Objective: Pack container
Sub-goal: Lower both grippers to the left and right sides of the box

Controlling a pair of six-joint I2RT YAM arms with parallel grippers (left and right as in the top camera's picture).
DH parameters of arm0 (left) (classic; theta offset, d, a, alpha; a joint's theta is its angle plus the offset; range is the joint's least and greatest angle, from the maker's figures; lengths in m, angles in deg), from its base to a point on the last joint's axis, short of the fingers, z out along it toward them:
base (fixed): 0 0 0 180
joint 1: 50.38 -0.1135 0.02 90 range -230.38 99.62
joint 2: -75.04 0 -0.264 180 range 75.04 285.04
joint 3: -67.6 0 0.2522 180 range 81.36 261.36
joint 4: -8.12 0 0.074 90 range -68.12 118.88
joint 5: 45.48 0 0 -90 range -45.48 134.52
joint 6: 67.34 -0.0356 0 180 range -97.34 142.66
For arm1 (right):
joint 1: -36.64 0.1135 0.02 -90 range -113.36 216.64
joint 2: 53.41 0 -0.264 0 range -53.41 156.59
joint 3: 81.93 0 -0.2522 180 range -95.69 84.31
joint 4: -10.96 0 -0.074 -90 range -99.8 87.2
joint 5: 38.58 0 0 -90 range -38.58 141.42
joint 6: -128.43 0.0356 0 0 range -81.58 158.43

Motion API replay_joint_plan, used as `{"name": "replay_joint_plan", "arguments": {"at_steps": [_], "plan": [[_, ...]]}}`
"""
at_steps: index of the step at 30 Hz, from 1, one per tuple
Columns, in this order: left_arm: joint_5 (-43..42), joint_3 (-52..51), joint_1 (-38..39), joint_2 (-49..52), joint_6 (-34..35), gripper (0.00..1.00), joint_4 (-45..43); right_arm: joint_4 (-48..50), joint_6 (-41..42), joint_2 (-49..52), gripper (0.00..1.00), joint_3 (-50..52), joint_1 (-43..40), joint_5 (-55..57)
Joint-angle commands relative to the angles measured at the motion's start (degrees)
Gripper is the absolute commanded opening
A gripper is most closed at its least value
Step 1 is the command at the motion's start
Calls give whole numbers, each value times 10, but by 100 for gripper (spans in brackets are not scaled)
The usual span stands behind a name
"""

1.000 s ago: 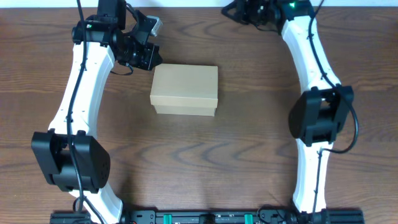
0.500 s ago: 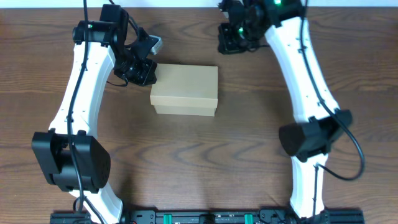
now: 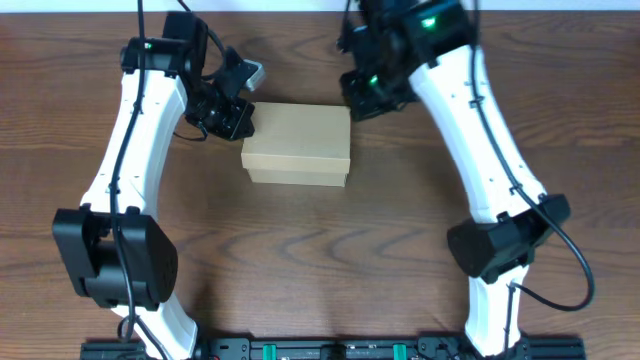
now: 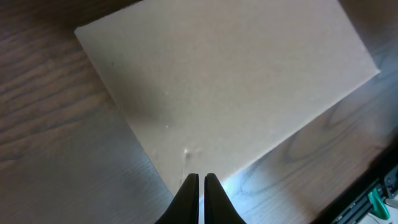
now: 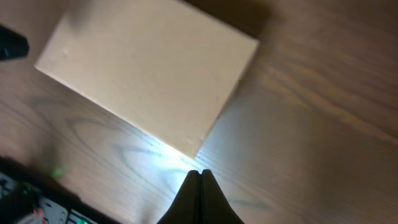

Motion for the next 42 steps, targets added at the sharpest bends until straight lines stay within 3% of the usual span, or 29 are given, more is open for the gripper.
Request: {"name": "replay_joint_plan", "arguments": {"at_steps": [1, 8, 14, 31, 42], "plan": [[-9, -18, -1, -4, -12, 6, -8, 31, -9, -35, 2, 73, 10, 20], [-9, -57, -2, -4, -12, 6, -37, 219, -6, -122, 2, 301, 20, -10], [-9, -80, -2, -4, -12, 6, -51, 316, 2, -133, 1, 416, 35, -69], [-9, -132, -2, -3, -10, 6, -80, 388, 4, -133, 1, 534, 44, -50], [-11, -129, -2, -31, 18, 6, -80, 394, 4, -197, 1, 509, 31, -27]]}}
